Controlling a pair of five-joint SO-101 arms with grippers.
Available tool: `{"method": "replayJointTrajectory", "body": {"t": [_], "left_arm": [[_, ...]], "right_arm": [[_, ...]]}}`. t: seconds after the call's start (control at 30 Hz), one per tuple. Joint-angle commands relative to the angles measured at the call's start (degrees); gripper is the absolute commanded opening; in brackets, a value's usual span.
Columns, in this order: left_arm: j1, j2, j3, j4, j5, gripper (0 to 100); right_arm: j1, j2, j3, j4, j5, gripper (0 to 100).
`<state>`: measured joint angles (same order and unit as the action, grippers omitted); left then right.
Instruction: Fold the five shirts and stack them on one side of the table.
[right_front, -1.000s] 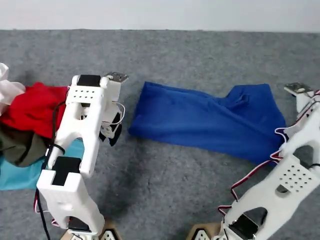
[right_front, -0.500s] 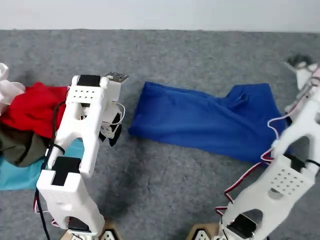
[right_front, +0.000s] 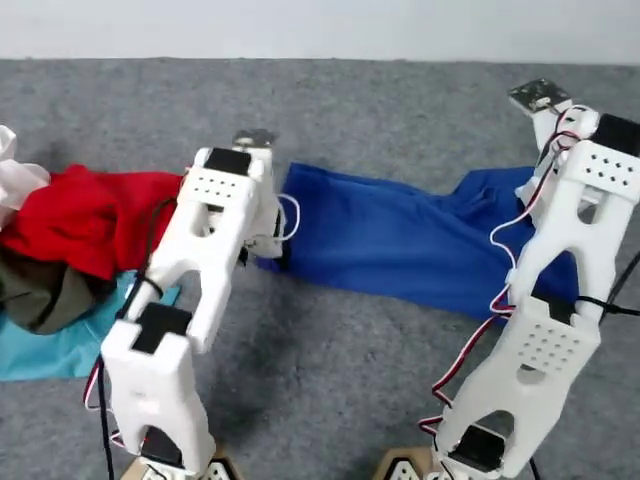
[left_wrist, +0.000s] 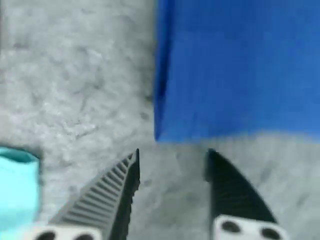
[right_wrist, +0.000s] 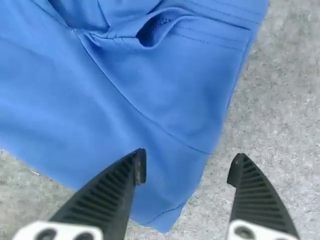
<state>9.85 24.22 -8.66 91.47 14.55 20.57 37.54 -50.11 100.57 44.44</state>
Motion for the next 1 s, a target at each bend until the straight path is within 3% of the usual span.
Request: {"method": "replayJointTrajectory", "body": {"t": [0.0, 0.33, 0.4, 0.6, 0.9, 0.97], "left_arm": [[-0.79, 5.98, -8.13, -0.53, 13.27, 27], [-0.35, 29.71, -34.95, 9.41, 13.01, 27], [-0.35, 33.14, -38.73, 9.32, 11.25, 24], [0.7, 34.2, -41.27, 9.14, 3.96, 1], [1.23, 33.23, -38.9, 9.41, 3.52, 1], [1.41, 31.12, -34.59, 9.41, 0.7, 1]], "right_arm": [[-0.22, -0.75, -2.73, 2.24, -0.53, 27.4], [-0.13, -0.31, -2.73, 2.15, 1.05, 27.4], [-0.04, -0.22, -2.73, 2.07, 1.05, 27.4], [-0.31, 0.22, -2.73, 1.8, 1.05, 27.4], [0.04, 4.62, -3.08, 1.89, 0.97, 27.4], [-0.04, 4.62, -3.08, 1.89, 0.97, 27.4]]}}
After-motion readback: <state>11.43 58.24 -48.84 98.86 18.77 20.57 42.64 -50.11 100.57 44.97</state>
